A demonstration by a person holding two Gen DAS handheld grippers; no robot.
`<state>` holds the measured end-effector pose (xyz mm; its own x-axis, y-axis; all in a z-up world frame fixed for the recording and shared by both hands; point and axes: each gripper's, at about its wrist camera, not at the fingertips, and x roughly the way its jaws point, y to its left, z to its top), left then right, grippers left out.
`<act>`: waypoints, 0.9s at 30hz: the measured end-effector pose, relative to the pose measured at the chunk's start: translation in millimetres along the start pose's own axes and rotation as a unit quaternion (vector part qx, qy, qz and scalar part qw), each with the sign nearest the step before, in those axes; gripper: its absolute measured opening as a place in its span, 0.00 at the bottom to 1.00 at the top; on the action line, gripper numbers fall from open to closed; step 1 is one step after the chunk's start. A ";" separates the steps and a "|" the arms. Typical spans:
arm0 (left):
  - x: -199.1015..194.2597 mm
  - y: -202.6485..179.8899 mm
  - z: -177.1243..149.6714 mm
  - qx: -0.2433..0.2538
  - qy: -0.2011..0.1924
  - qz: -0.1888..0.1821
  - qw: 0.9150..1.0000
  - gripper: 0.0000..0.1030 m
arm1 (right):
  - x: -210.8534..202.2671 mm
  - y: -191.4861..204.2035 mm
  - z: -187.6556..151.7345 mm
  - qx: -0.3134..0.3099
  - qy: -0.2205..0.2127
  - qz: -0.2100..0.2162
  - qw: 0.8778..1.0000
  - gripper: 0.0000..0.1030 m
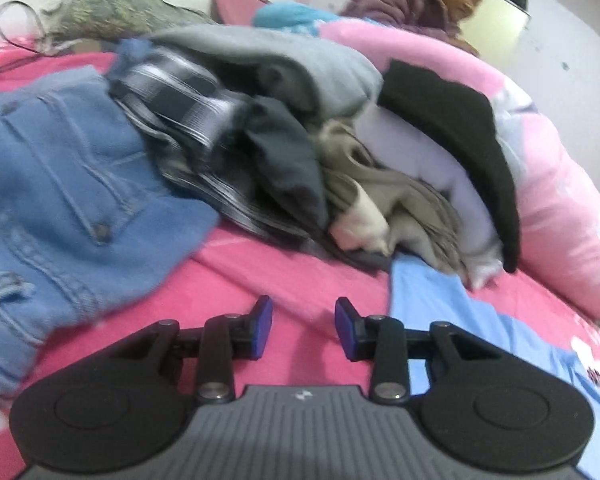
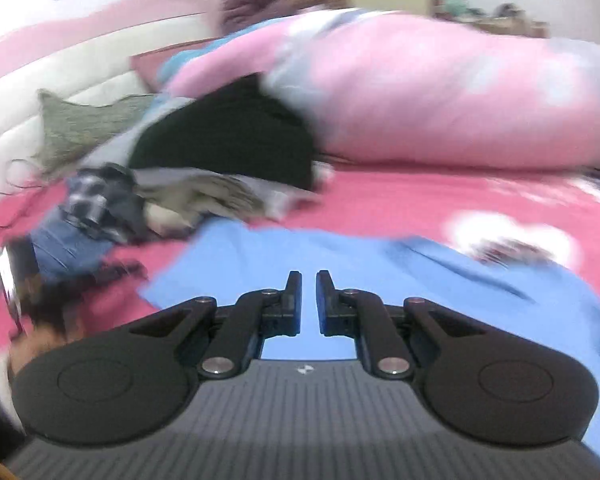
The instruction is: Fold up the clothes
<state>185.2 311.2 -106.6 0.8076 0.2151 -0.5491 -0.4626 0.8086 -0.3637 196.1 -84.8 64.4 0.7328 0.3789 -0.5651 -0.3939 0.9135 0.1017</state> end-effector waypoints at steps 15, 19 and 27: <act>-82.3 -100.7 3.6 0.147 -0.056 -0.049 0.986 0.57 | -107.2 -143.9 -49.0 0.050 -0.060 -0.120 0.990 0.08; -65.9 -176.7 -6.0 0.195 0.010 -0.114 0.974 0.65 | -60.3 -167.3 -45.6 0.051 -0.051 -0.088 0.994 0.08; 13.2 -291.7 -86.5 0.278 0.060 -0.180 0.942 0.63 | 28.7 -198.3 -24.9 0.012 -0.014 -0.067 0.998 0.08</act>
<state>299.1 30.8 -72.9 0.8134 -0.1639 -0.5581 0.1228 0.9863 -0.1106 281.4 -258.8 7.6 0.7938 0.2562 -0.5515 -0.2773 0.9596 0.0466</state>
